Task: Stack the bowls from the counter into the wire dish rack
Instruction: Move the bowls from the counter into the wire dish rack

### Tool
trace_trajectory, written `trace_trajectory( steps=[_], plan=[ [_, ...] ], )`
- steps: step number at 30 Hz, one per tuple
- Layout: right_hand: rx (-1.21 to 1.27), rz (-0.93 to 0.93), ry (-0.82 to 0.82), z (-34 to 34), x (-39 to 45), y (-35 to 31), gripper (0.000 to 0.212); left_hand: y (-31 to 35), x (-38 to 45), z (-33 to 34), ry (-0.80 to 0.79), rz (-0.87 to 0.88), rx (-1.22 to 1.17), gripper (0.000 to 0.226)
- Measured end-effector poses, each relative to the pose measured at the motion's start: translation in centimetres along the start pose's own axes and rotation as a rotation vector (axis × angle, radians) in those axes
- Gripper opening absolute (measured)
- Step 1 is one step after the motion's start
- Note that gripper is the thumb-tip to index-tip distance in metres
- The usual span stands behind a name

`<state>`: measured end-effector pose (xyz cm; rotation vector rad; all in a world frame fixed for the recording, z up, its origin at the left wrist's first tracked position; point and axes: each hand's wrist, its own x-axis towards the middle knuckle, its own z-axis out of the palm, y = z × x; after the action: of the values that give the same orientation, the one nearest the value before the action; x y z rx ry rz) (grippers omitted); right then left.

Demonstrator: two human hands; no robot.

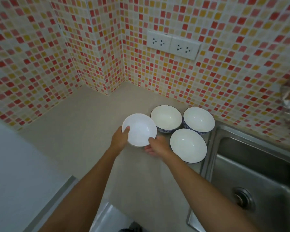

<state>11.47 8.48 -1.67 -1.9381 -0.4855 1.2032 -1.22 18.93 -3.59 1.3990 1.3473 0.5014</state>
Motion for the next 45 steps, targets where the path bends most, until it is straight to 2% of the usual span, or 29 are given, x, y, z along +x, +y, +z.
trace_trajectory(
  steps=[3,6,8,11,15,21,24,28,30,35,38,42,45],
  plan=[
    [0.012,-0.069,0.047,-2.8,-1.7,0.5,0.025,2.0,-1.6,1.5,-0.123,-0.151,-0.25,0.045],
    [0.03,-0.108,0.065,-6.9,-3.5,1.5,0.016,4.6,-3.5,4.6,-0.218,-0.061,-0.262,0.051],
    [0.047,-0.122,0.07,-10.2,-4.7,2.4,0.018,6.6,-5.2,7.3,-0.245,0.0,-0.286,0.051],
    [0.059,-0.154,0.108,-15.4,-6.9,4.1,0.025,9.1,-8.2,11.7,-0.302,0.012,-0.326,0.046],
    [0.033,-0.223,0.168,-22.1,-10.7,6.3,0.011,11.0,-12.9,17.4,-0.363,0.059,-0.377,0.042],
    [0.019,-0.318,0.263,-30.5,-15.8,8.4,0.013,13.1,-18.8,23.5,-0.435,0.104,-0.55,0.046],
    [-0.02,-0.392,0.379,-34.7,-18.2,8.6,0.015,14.7,-21.4,25.7,-0.446,0.164,-0.607,0.041],
    [-0.118,-0.501,0.61,-40.1,-20.8,8.7,0.021,16.7,-23.2,27.9,-0.446,0.138,-0.679,0.053],
    [-0.153,-0.565,0.729,-42.4,-21.5,8.6,0.021,17.9,-23.9,28.9,-0.475,0.142,-0.691,0.052],
    [-0.288,-0.688,1.004,-47.1,-21.7,9.5,0.028,21.5,-26.2,31.4,-0.549,0.272,-0.654,0.045],
    [-0.471,-0.684,1.062,-49.1,-21.0,10.7,0.035,23.3,-27.0,33.0,-0.497,0.323,-0.569,0.049],
    [-0.782,-0.56,1.179,-51.7,-18.3,13.2,0.051,25.8,-28.5,35.7,-0.444,0.414,-0.489,0.038],
    [-0.854,-0.534,1.25,-52.7,-17.0,14.6,0.058,27.8,-29.4,37.9,-0.45,0.487,-0.389,0.043]
  ],
)
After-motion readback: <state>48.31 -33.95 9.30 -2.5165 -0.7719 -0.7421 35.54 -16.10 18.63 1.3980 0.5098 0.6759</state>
